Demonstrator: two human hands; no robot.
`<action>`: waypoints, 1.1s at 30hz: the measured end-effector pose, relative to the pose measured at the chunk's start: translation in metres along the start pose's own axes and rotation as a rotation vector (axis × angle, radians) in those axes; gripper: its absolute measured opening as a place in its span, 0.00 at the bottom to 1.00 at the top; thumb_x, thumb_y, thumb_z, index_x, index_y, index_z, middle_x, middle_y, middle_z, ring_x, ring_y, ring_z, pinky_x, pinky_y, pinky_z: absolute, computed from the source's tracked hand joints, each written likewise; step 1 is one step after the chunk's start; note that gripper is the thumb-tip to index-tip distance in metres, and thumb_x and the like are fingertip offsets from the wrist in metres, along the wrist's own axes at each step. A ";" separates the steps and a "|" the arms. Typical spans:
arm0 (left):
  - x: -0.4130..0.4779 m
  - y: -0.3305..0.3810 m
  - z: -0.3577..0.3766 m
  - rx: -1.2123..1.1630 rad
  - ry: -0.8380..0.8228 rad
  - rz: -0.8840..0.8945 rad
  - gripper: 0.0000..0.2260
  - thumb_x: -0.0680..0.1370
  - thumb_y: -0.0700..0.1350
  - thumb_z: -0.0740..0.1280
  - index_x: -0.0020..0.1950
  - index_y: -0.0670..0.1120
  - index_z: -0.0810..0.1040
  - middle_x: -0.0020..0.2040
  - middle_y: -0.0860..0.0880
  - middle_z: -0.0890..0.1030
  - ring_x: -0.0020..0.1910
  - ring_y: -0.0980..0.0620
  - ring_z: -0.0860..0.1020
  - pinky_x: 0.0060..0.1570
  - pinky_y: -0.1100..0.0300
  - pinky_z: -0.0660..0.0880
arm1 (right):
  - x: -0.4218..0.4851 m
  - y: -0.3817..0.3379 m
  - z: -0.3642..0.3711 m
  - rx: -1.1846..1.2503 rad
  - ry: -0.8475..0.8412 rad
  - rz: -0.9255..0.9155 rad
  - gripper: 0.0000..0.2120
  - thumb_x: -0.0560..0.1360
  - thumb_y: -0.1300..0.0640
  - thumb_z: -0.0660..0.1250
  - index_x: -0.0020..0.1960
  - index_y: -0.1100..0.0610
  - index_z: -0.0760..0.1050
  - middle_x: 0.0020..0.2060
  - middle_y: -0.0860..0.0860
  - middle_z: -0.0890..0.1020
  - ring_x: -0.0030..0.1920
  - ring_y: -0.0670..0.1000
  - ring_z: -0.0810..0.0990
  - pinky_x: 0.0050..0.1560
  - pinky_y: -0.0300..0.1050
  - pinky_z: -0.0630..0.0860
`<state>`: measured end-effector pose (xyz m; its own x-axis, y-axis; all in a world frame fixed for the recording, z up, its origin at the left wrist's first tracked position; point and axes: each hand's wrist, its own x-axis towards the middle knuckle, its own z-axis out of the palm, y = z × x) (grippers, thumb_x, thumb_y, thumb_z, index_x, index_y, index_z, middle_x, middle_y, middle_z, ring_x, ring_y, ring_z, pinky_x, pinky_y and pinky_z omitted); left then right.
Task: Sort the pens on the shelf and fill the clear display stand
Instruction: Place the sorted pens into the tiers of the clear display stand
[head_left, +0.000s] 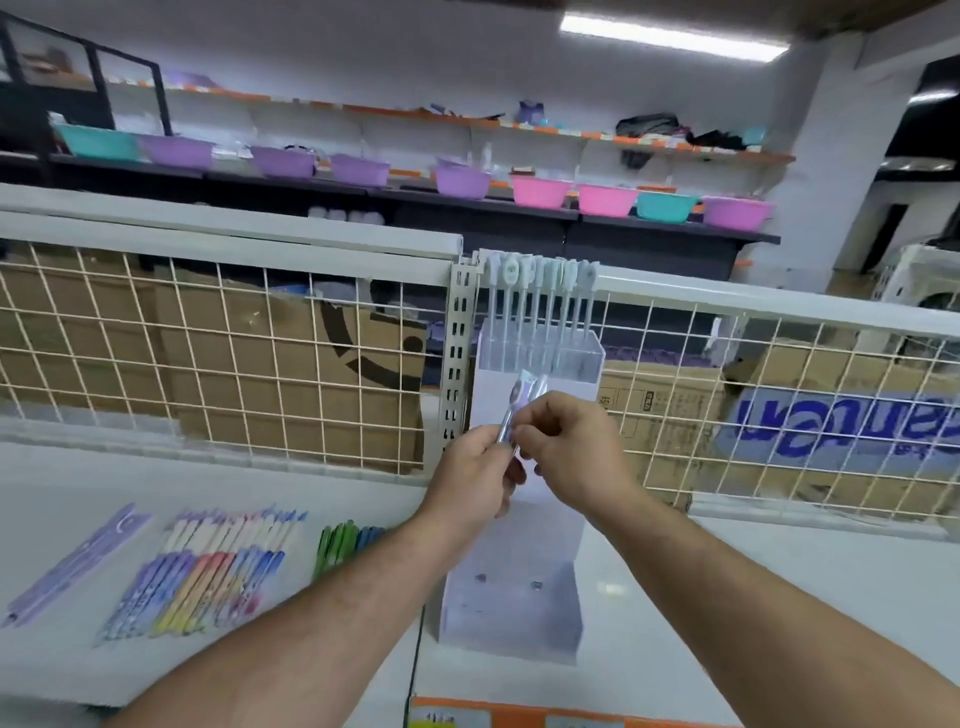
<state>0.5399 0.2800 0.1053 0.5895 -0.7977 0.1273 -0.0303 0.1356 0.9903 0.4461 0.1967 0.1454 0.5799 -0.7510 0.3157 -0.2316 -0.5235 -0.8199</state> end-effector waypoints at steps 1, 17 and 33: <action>0.002 0.000 0.006 0.022 0.011 0.003 0.12 0.82 0.40 0.58 0.40 0.46 0.76 0.31 0.47 0.77 0.25 0.52 0.69 0.23 0.63 0.63 | 0.003 0.002 -0.005 0.005 0.001 -0.007 0.08 0.72 0.63 0.70 0.39 0.51 0.79 0.33 0.47 0.83 0.35 0.49 0.82 0.43 0.52 0.83; 0.067 0.011 0.016 0.012 0.037 0.044 0.03 0.83 0.40 0.59 0.53 0.43 0.71 0.36 0.46 0.84 0.36 0.42 0.84 0.36 0.52 0.78 | 0.073 -0.027 -0.064 0.166 0.059 0.010 0.02 0.75 0.66 0.71 0.44 0.63 0.79 0.32 0.53 0.81 0.32 0.47 0.80 0.30 0.39 0.78; 0.070 -0.003 0.010 0.009 0.031 0.064 0.07 0.85 0.44 0.58 0.50 0.52 0.74 0.34 0.49 0.82 0.33 0.47 0.84 0.35 0.57 0.80 | 0.133 -0.053 -0.040 -0.057 0.275 -0.141 0.06 0.77 0.59 0.68 0.41 0.52 0.78 0.36 0.50 0.84 0.41 0.54 0.84 0.45 0.58 0.83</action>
<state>0.5730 0.2182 0.1119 0.6105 -0.7691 0.1891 -0.0765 0.1803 0.9806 0.5045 0.1082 0.2499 0.3786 -0.7459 0.5479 -0.2122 -0.6462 -0.7331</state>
